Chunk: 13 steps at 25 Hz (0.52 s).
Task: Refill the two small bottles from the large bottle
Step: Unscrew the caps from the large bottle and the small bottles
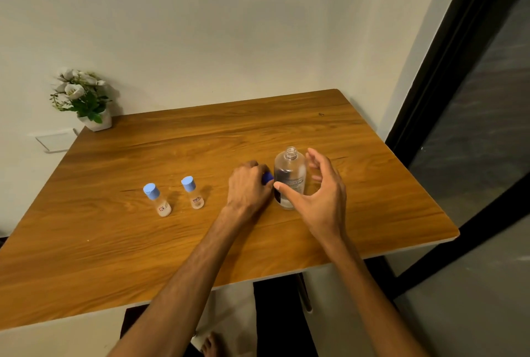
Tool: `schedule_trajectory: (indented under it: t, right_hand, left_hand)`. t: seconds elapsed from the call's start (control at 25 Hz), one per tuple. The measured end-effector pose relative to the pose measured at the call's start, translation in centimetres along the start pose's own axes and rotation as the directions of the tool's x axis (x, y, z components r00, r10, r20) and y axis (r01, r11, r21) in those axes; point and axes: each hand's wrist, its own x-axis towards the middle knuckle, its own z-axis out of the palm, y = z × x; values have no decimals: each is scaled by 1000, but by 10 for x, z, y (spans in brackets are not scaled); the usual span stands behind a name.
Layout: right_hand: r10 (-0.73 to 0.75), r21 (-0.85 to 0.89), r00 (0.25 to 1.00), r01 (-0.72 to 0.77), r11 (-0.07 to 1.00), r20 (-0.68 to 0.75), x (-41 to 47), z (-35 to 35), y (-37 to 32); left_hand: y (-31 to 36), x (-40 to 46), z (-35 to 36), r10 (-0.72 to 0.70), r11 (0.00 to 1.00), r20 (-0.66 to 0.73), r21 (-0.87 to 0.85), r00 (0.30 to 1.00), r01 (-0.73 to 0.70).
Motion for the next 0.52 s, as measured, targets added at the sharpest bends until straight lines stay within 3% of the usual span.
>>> schedule_trajectory:
  t: [0.12, 0.24, 0.32, 0.36, 0.44, 0.52]
  right_hand:
    - [-93, 40, 980, 101, 994, -177, -17, -6, -20]
    - [-115, 202, 969, 160, 966, -219, -39, 2, -46]
    - [-70, 298, 995, 89, 950, -74, -51, 23, -59]
    - [-48, 285, 998, 34, 958, 44, -53, 39, -63]
    - [9, 180, 954, -66, 982, 300, -54, 72, -69]
    - [63, 73, 887, -108, 991, 458, -49, 102, -73]
  left_hand:
    - [-5, -9, -15, 7, 999, -21, -38, 1000, -8]
    - [-21, -36, -39, 99, 986, -280, -101, 955, -132]
    - [-44, -51, -62, 114, 989, -410, -37, 905, -141]
    - [-57, -55, -74, 108, 993, -400, 1, 910, -118]
    - [-79, -59, -94, 88, 994, -259, 88, 962, -68]
    - [-88, -61, -106, 93, 987, -93, 140, 991, -80]
